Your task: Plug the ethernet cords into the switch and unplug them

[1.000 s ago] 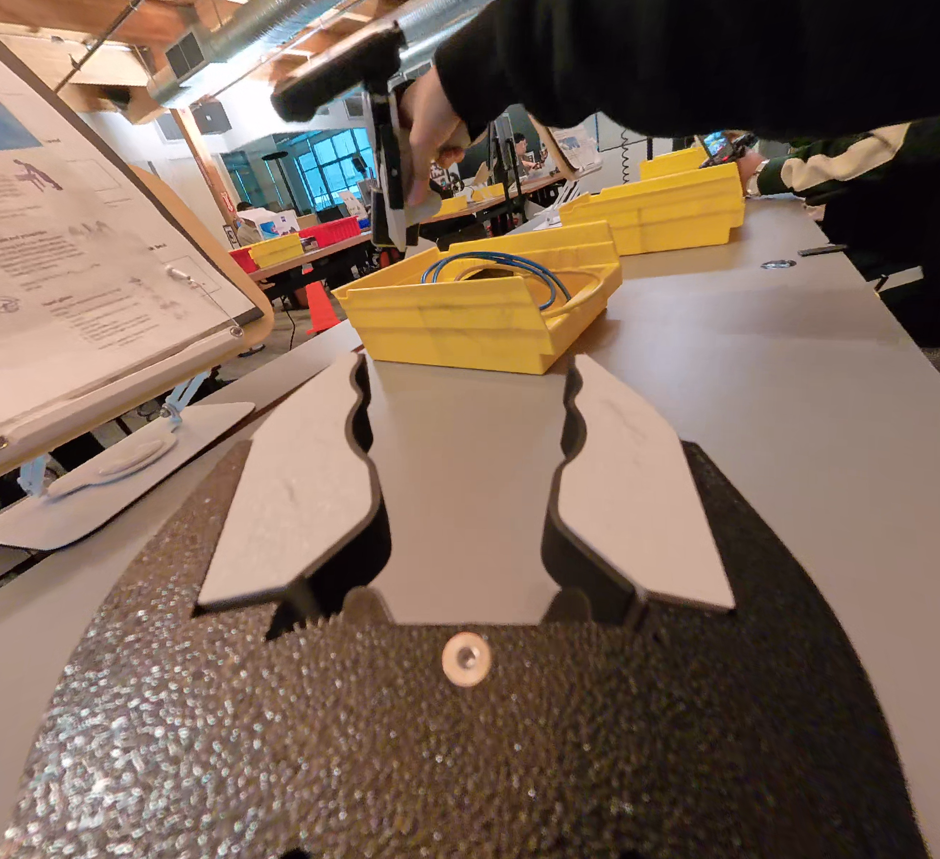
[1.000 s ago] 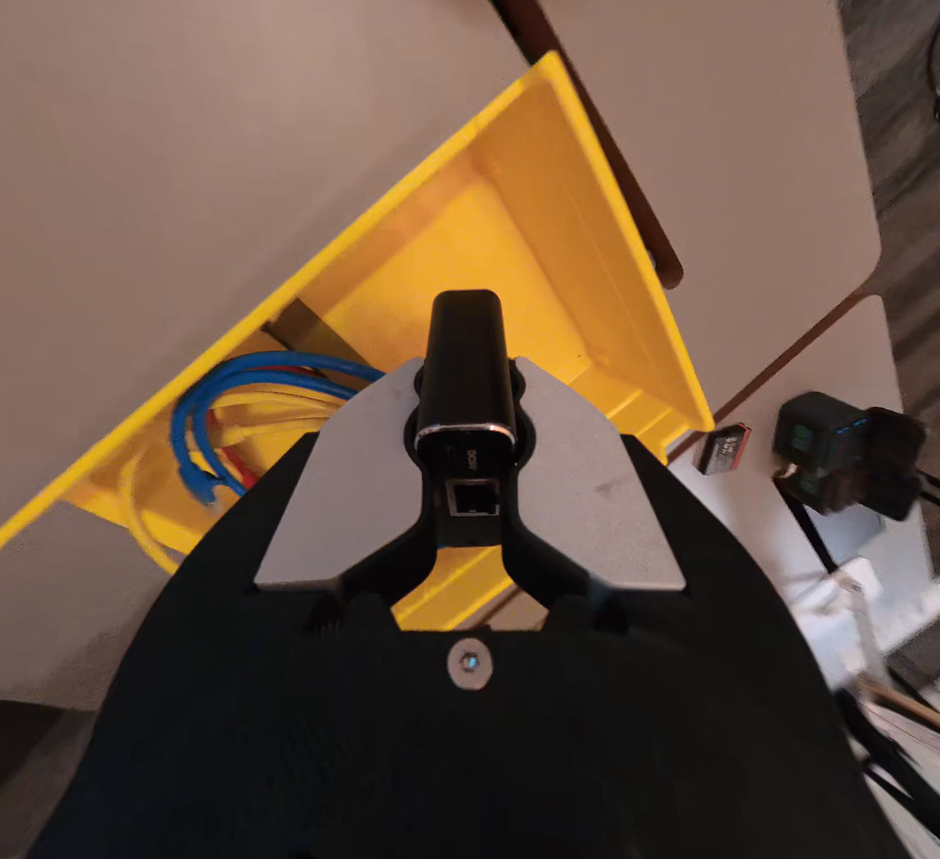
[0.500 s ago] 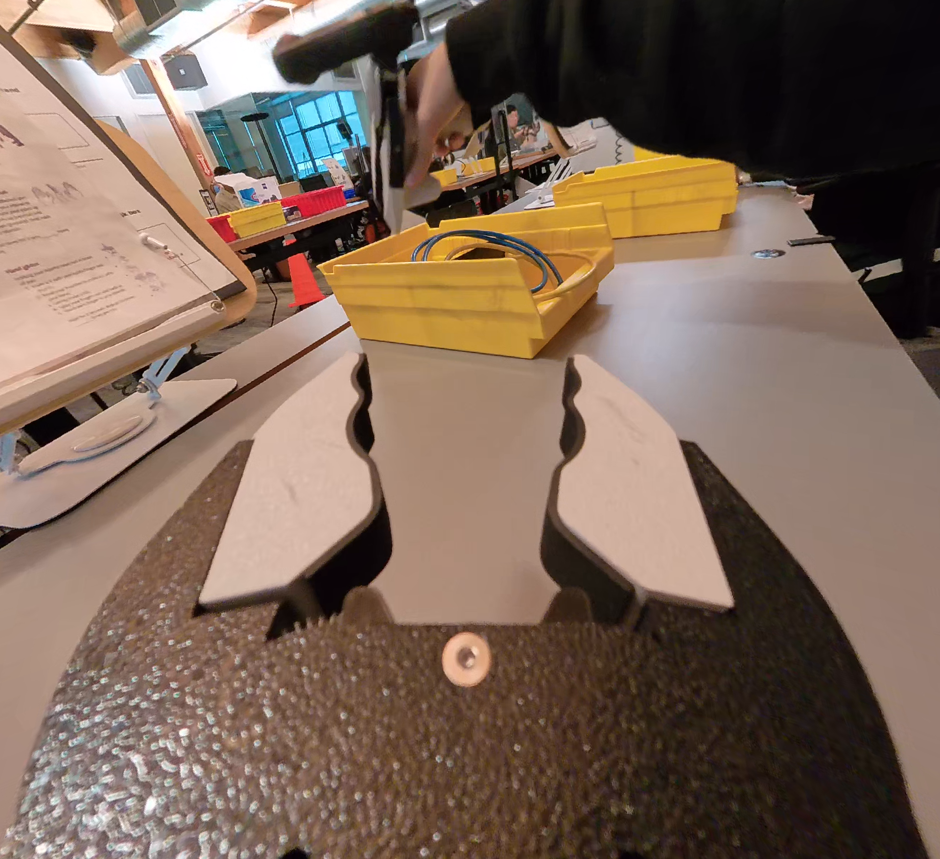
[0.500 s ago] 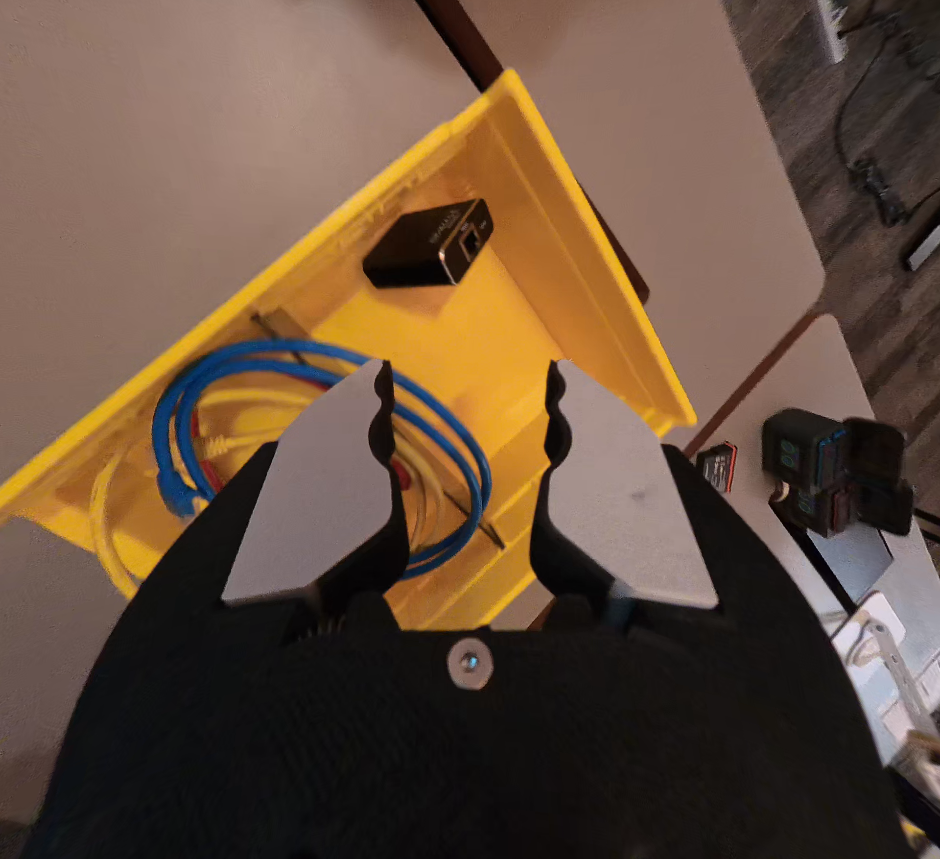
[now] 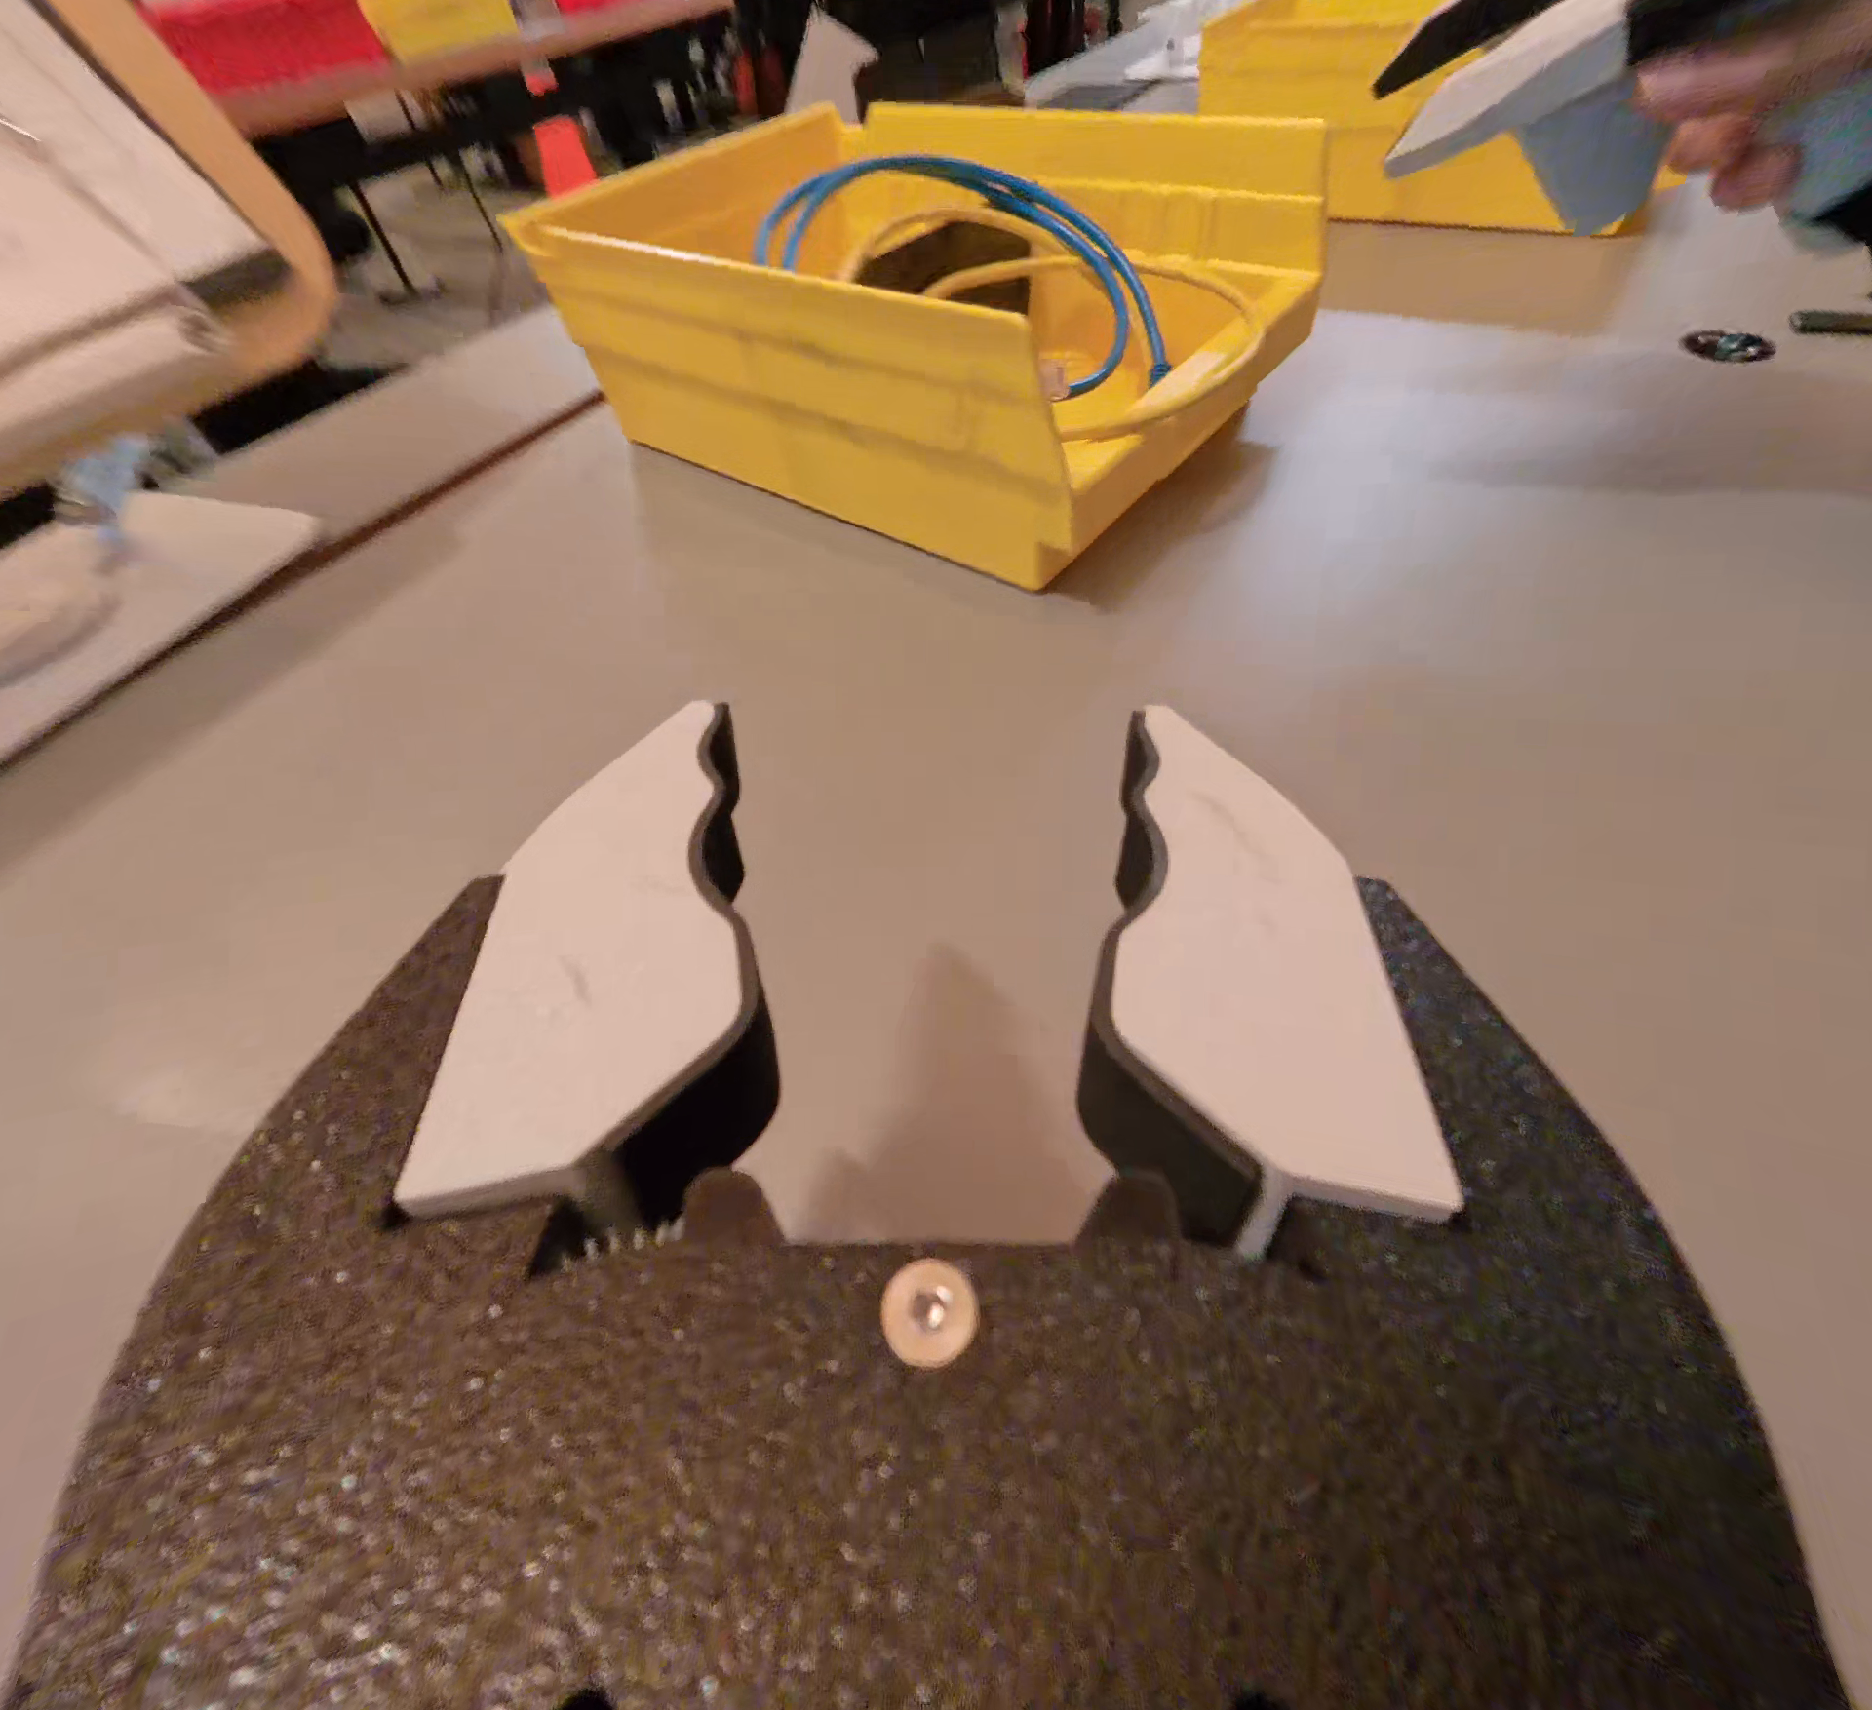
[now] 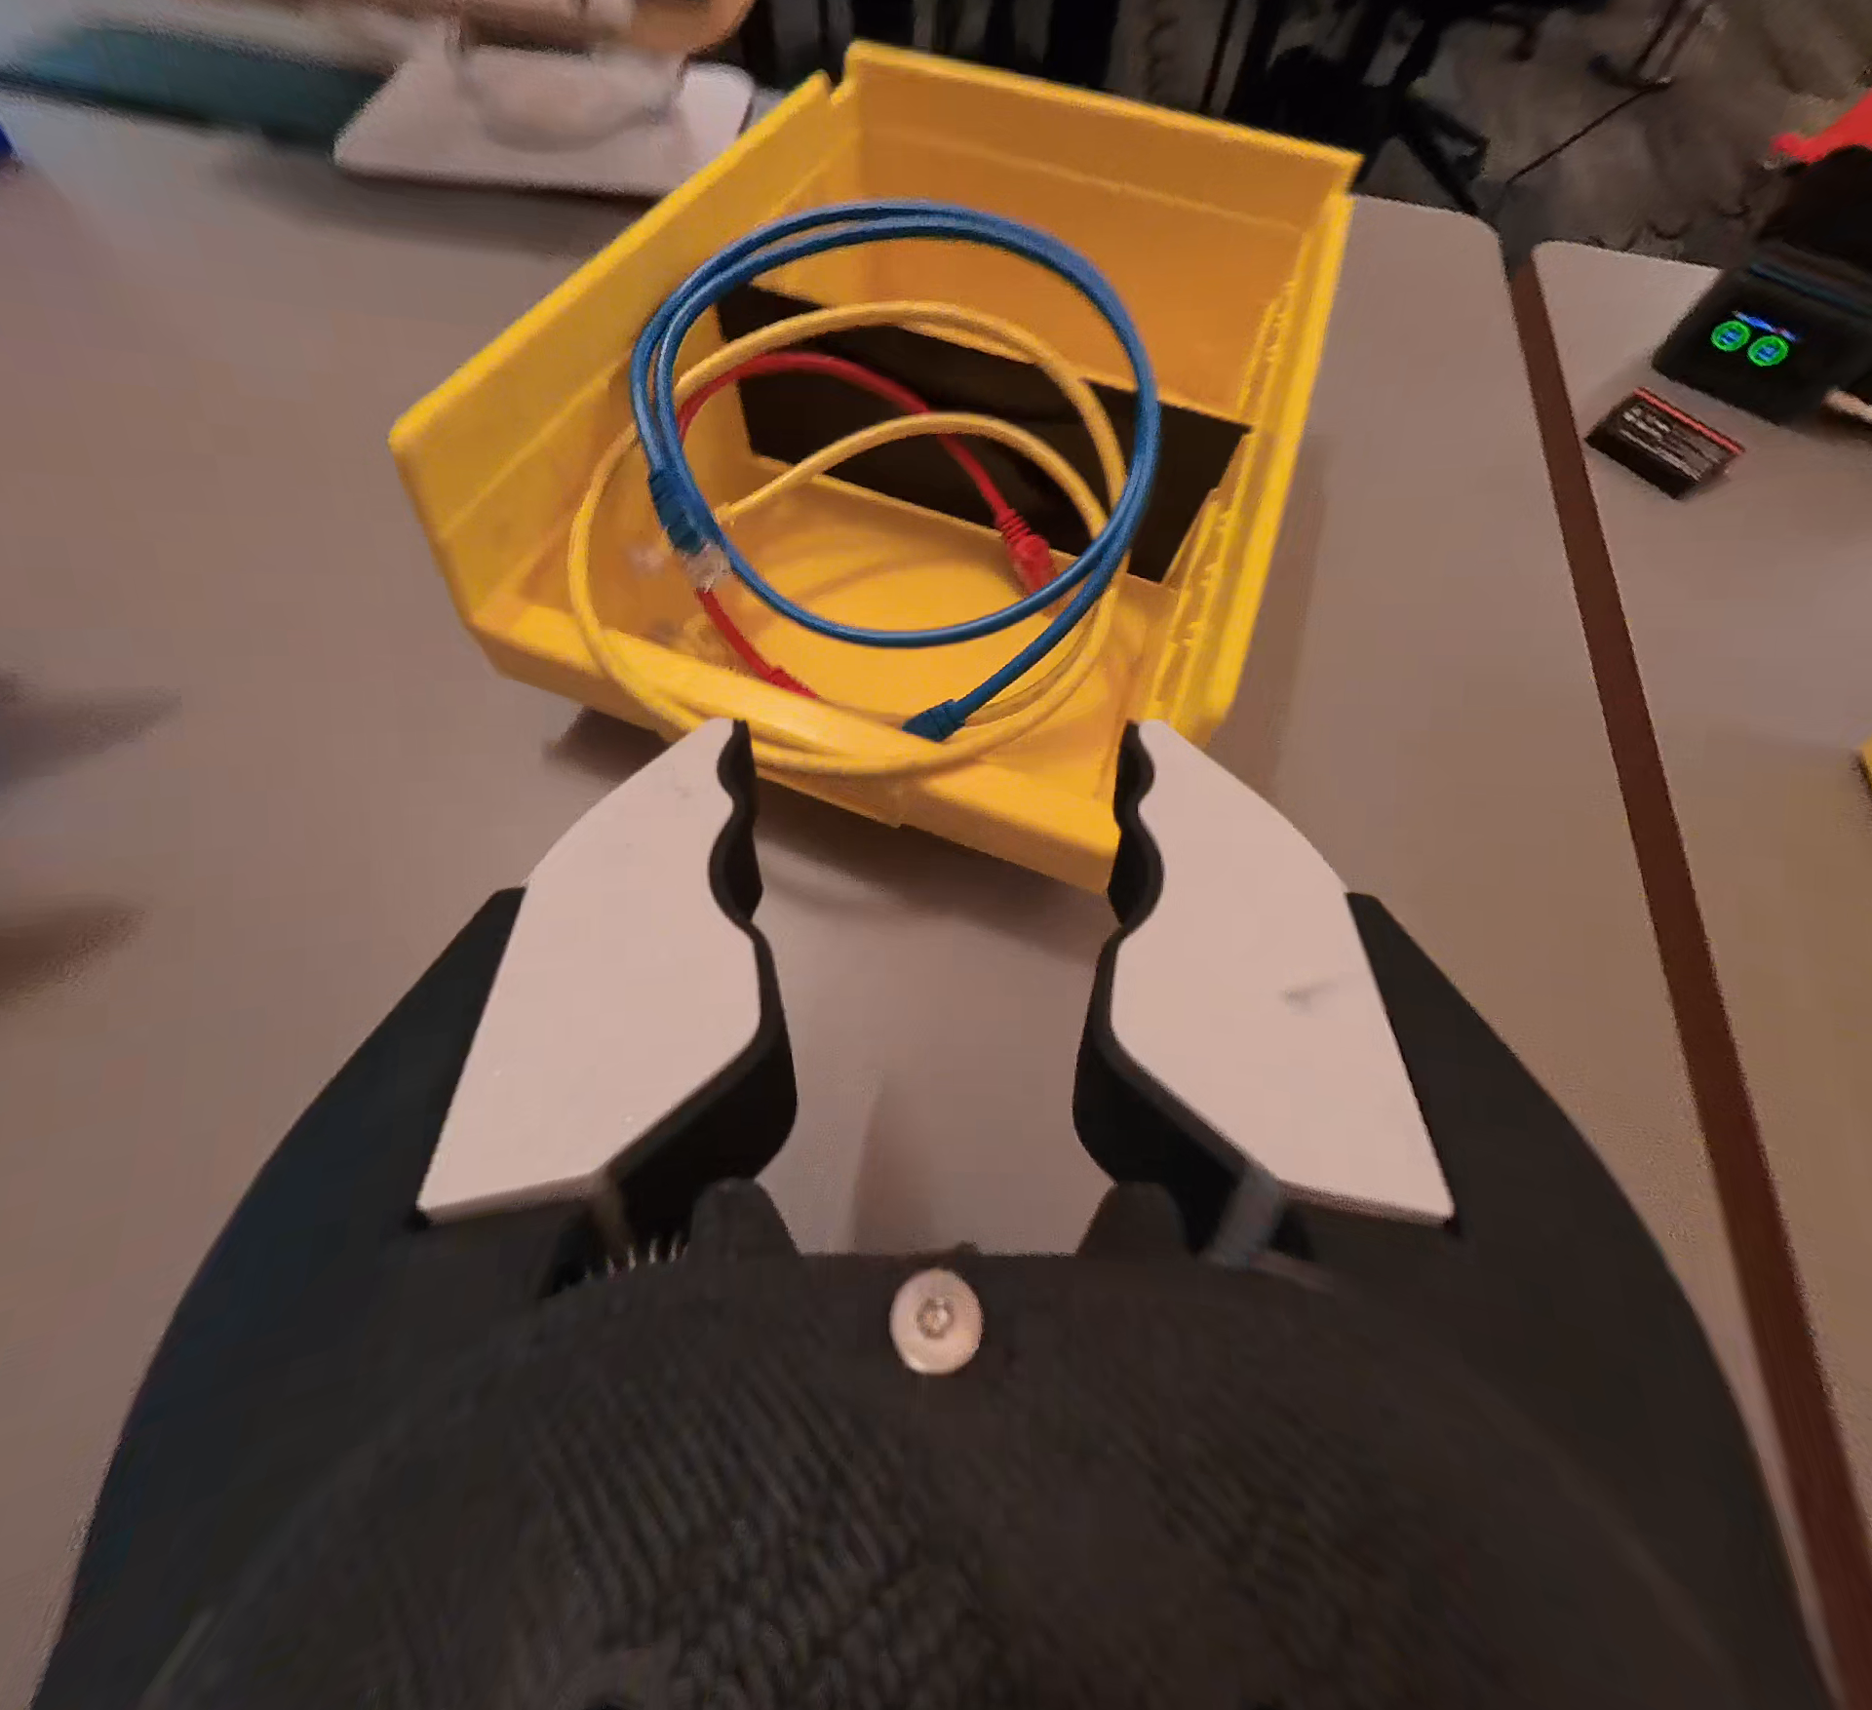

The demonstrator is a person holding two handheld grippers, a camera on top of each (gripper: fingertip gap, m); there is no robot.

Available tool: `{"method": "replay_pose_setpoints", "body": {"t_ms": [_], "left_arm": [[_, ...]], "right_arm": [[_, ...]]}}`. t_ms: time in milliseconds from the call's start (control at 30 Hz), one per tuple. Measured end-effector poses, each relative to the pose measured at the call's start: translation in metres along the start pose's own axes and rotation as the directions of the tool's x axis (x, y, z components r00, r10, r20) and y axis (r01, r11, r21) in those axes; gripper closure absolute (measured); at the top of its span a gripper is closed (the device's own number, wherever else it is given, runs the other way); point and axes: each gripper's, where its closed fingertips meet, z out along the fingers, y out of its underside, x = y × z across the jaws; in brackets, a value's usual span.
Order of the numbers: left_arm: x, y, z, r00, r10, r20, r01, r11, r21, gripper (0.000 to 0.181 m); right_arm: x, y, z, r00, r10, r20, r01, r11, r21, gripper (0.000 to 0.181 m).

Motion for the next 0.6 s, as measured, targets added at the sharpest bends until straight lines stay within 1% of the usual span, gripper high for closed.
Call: {"method": "replay_pose_setpoints", "body": {"t_ms": [33,100,167,233,267,300,333,367,400,433,467,533,600], "left_arm": [[0.008,-0.006,0.016,1.0,-0.021,-0.013,0.021,0.999,-0.033,0.105],[0.018,-0.022,0.05,0.998,-0.063,-0.022,0.062,0.996,-0.068,0.099],[0.023,-0.037,0.087,0.995,-0.098,-0.003,0.097,0.991,-0.096,0.091],[0.026,-0.046,0.121,0.996,-0.087,0.015,0.088,0.987,-0.136,0.091],[0.021,-0.047,0.137,0.997,-0.057,0.055,0.065,0.985,-0.16,0.092],[0.012,-0.044,0.15,0.992,-0.029,0.12,0.051,0.981,-0.188,0.098],[0.002,-0.04,0.16,0.984,-0.02,0.176,0.059,0.975,-0.216,0.112],[-0.002,-0.034,0.167,0.983,-0.021,0.184,0.067,0.967,-0.247,0.133],[-0.002,-0.028,0.171,0.983,-0.056,0.175,0.101,0.96,-0.263,0.141],[-0.008,-0.025,0.17,0.971,-0.1,0.216,0.155,0.955,-0.253,0.153],[-0.016,-0.024,0.166,0.964,-0.106,0.244,0.164,0.958,-0.234,0.159],[-0.031,-0.018,0.147,0.949,-0.114,0.295,0.184,0.957,-0.224,0.169],[-0.041,-0.009,0.119,0.942,-0.129,0.31,0.202,0.955,-0.219,0.175]], "right_arm": [[0.004,-0.001,-0.002,0.999,0.044,0.003,-0.044,0.999,0.014,0.112],[0.01,-0.003,-0.006,0.992,0.122,0.01,-0.122,0.992,0.012,0.1],[0.016,-0.006,-0.011,0.984,0.177,0.003,-0.177,0.983,0.048,0.099],[0.013,-0.009,-0.016,0.982,0.184,0.033,-0.186,0.98,0.069,0.099],[0.014,-0.01,-0.019,0.982,0.189,0.027,-0.19,0.979,0.077,0.099],[0.014,-0.011,-0.021,0.982,0.185,0.025,-0.187,0.979,0.087,0.099],[0.011,-0.013,-0.023,0.984,0.178,0.033,-0.18,0.979,0.094,0.099],[0.008,-0.015,-0.025,0.984,0.171,0.045,-0.174,0.98,0.098,0.099],[0.004,-0.017,-0.027,0.985,0.165,0.057,-0.171,0.98,0.104,0.1],[-0.001,-0.021,-0.029,0.985,0.159,0.069,-0.166,0.979,0.115,0.1],[-0.007,-0.025,-0.031,0.985,0.149,0.087,-0.159,0.979,0.129,0.1],[-0.022,-0.036,-0.035,0.984,0.123,0.126,-0.142,0.977,0.158,0.1],[-0.043,-0.047,-0.036,0.98,0.088,0.176,-0.119,0.978,0.173,0.1]]}}
